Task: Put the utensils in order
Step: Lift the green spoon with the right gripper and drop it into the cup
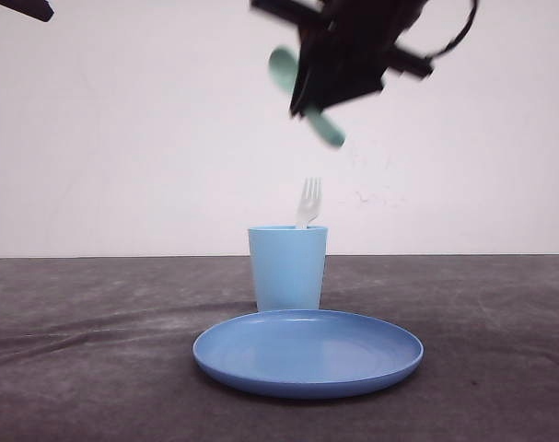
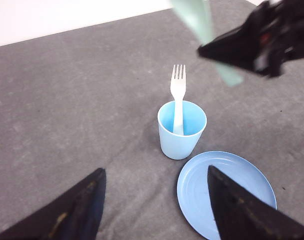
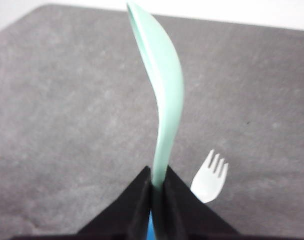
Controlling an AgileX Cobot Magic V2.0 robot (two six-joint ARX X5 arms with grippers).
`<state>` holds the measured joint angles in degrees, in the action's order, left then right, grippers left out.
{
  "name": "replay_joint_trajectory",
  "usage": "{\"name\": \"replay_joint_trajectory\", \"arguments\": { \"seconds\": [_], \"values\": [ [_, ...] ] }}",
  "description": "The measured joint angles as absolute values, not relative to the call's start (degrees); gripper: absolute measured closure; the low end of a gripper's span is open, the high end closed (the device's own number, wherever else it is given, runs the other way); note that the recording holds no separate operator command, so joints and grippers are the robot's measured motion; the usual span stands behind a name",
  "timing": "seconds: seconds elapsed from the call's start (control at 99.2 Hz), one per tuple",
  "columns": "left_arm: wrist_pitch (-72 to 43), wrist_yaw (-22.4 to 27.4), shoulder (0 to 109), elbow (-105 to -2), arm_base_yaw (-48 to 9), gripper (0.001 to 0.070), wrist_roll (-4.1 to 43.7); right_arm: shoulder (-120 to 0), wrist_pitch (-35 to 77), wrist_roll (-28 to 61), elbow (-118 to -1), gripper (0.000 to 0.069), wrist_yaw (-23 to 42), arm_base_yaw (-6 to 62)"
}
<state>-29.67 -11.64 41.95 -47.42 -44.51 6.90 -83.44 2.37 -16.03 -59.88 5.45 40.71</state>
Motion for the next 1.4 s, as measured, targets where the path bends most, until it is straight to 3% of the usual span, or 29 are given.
{"name": "replay_joint_trajectory", "arguments": {
  "seconds": [0.565,1.19,1.26,1.401],
  "values": [
    [-33.0,-11.6,42.0,-47.4,-44.5,0.0321,6.9,-95.0,-8.3,-15.2,-59.9,0.0665,6.0,42.0],
    [-33.9,-11.6,42.0,-47.4,-44.5,0.0321,6.9,-97.8,-8.0,-15.2,-59.9,0.0662,7.5,42.0],
    [-34.0,-11.6,42.0,-47.4,-44.5,0.0321,6.9,-97.8,-7.6,-15.2,-59.9,0.0619,7.5,42.0],
    [-34.0,-11.6,42.0,-47.4,-44.5,0.0321,6.9,-97.8,-7.0,-15.2,-59.9,0.0403,7.5,42.0]
  ]
}}
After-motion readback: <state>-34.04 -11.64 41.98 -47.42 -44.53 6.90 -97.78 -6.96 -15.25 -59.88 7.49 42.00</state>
